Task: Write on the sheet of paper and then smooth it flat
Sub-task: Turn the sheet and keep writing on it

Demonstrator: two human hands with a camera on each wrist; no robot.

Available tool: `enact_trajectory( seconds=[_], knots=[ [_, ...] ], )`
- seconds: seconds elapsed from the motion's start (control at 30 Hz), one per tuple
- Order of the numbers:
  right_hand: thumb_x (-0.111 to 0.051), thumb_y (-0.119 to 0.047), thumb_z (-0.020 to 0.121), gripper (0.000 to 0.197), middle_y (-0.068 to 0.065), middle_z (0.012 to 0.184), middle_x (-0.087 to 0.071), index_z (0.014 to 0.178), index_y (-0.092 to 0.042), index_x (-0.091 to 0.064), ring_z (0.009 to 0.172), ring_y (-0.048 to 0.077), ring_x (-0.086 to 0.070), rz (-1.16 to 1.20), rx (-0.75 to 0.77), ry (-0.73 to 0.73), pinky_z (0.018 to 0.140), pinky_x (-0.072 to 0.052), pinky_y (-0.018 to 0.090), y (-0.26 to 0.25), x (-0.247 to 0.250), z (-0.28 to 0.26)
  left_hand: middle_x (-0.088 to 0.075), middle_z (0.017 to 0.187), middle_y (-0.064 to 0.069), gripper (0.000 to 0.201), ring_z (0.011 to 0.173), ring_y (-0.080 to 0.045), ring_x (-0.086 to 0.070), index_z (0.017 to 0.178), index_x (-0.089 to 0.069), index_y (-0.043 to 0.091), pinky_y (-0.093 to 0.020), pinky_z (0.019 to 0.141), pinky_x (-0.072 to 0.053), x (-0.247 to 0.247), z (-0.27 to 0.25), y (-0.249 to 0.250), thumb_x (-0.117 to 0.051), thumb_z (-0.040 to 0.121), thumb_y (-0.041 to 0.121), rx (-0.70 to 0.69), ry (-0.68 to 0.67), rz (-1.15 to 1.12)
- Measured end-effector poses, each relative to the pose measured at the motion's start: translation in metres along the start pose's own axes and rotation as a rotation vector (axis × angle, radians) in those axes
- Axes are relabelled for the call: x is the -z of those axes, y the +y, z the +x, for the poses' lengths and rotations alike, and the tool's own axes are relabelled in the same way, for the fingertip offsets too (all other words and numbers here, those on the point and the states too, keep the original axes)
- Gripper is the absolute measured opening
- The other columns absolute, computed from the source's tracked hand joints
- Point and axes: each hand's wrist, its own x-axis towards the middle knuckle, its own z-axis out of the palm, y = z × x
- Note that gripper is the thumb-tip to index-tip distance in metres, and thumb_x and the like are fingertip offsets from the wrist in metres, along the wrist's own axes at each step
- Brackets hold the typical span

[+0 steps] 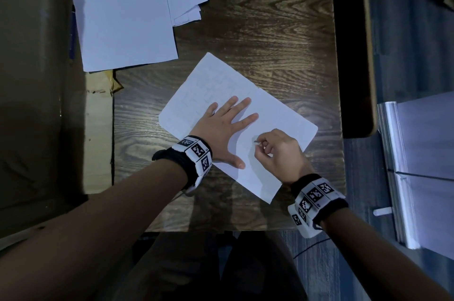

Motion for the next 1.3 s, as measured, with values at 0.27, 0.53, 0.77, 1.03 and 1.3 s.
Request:
enact_trajectory(
  seconds=[0.27, 0.53, 0.77, 1.03, 1.3],
  knots=[
    [-0.071, -0.008, 0.082, 0.007, 0.001, 0.074, -0.059, 0.089, -0.007, -0.068, 0.062, 0.008, -0.047, -0.007, 0.018, -0.030, 0.057, -0.044, 0.020, -0.009, -0.008, -0.011, 0.032, 0.164, 0.007, 0.127, 0.152, -0.021, 0.026, 0.160, 0.011, 0.042, -0.056, 0.123, 0.003, -0.003, 0.000, 0.000, -0.060, 0.067, 0.090, -0.005, 0.011, -0.005],
    [-0.071, -0.007, 0.079, 0.007, -0.008, 0.073, -0.049, 0.085, -0.008, -0.068, 0.060, 0.007, -0.046, 0.009, -0.041, -0.022, 0.058, -0.041, 0.018, -0.020, -0.010, -0.004, 0.034, 0.163, 0.004, 0.130, 0.152, -0.023, 0.028, 0.159, 0.013, 0.042, -0.060, 0.121, 0.003, -0.002, 0.001, 0.004, -0.065, 0.066, 0.087, 0.012, -0.006, -0.008],
    [-0.069, -0.008, 0.081, 0.003, -0.003, 0.074, -0.054, 0.083, -0.008, -0.067, 0.061, 0.011, -0.049, 0.009, -0.144, 0.051, 0.060, -0.046, 0.025, -0.021, -0.008, 0.007, 0.035, 0.163, 0.004, 0.131, 0.152, -0.023, 0.027, 0.159, 0.014, 0.042, -0.062, 0.120, 0.002, -0.001, 0.001, 0.005, -0.066, 0.066, 0.087, 0.019, -0.022, 0.001],
    [-0.069, -0.009, 0.081, 0.005, 0.000, 0.076, -0.056, 0.086, -0.007, -0.068, 0.061, 0.010, -0.048, 0.004, -0.163, 0.052, 0.062, -0.040, 0.019, -0.020, -0.009, 0.011, 0.034, 0.163, 0.003, 0.131, 0.152, -0.025, 0.026, 0.159, 0.013, 0.040, -0.063, 0.119, 0.000, 0.000, 0.001, 0.006, -0.066, 0.066, 0.086, 0.028, -0.026, 0.004],
    [-0.066, -0.010, 0.084, 0.006, 0.006, 0.081, -0.063, 0.087, -0.007, -0.069, 0.066, 0.017, -0.057, -0.009, -0.176, 0.064, 0.065, -0.051, 0.030, -0.016, -0.004, 0.019, 0.035, 0.163, 0.004, 0.131, 0.152, -0.024, 0.027, 0.159, 0.015, 0.040, -0.064, 0.120, -0.001, 0.003, 0.001, 0.006, -0.066, 0.067, 0.086, 0.027, -0.035, 0.012]
  ],
)
